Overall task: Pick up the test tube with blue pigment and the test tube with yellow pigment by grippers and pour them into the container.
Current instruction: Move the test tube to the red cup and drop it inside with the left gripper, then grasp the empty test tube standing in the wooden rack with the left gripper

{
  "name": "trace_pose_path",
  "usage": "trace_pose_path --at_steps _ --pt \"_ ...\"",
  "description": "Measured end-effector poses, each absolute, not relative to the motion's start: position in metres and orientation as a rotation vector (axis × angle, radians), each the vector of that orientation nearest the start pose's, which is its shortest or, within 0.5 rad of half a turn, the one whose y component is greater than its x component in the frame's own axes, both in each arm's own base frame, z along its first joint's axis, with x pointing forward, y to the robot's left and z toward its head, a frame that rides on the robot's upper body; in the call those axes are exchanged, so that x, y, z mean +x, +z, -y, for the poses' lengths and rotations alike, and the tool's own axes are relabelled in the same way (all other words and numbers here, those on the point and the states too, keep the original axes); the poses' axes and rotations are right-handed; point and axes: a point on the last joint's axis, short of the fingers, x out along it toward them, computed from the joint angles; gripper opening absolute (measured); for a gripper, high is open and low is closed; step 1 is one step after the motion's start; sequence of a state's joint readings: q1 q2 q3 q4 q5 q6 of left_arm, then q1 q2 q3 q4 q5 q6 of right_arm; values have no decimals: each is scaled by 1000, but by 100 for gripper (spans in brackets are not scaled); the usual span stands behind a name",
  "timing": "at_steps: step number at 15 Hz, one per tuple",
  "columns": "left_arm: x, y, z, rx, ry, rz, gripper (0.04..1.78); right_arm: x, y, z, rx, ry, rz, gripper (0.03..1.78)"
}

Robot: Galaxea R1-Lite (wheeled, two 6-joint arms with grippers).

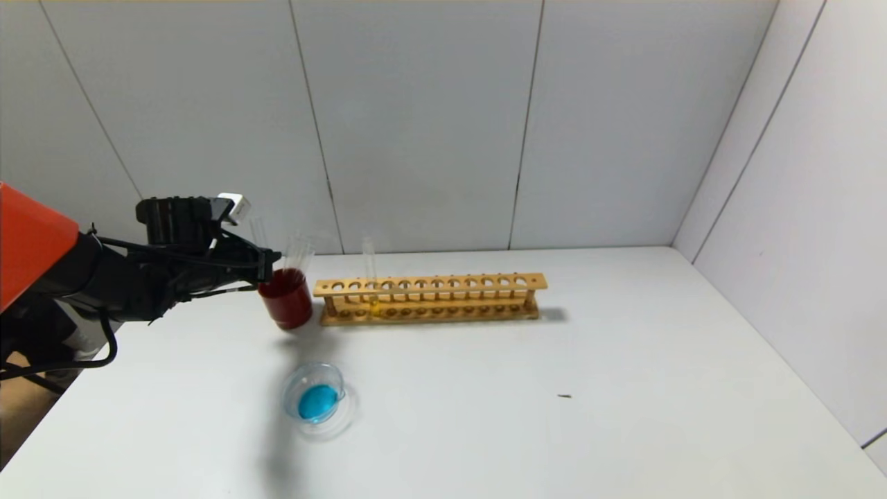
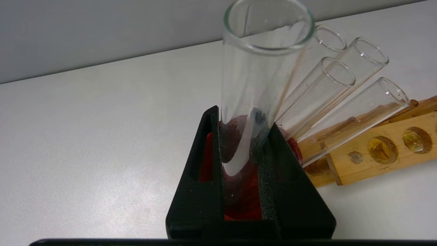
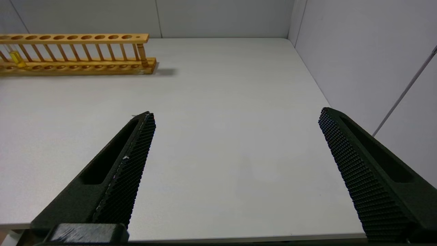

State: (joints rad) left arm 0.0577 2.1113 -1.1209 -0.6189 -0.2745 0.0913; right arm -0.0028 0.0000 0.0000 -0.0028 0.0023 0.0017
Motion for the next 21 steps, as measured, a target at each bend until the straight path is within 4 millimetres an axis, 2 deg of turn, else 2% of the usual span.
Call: trace_pose_path --at_steps 3,5,7,10,13,15,21 --pt "410 114 -18 33 -230 -343 39 -23 76 0 2 0 3 175" --pt "412 112 -18 43 -226 -308 54 -23 76 0 2 -1 3 175" --pt "413 108 -18 46 -221 -308 82 -23 76 0 2 0 3 175" --pt "413 106 -18 45 -220 -315 133 -23 76 0 2 0 3 175" --pt "411 111 -18 48 -220 -303 165 -23 76 0 2 0 3 175" --pt "409 119 -18 51 -219 -287 174 -23 76 0 2 0 3 175" --pt "400 127 -20 52 -205 -275 175 -23 76 0 2 -1 3 175"
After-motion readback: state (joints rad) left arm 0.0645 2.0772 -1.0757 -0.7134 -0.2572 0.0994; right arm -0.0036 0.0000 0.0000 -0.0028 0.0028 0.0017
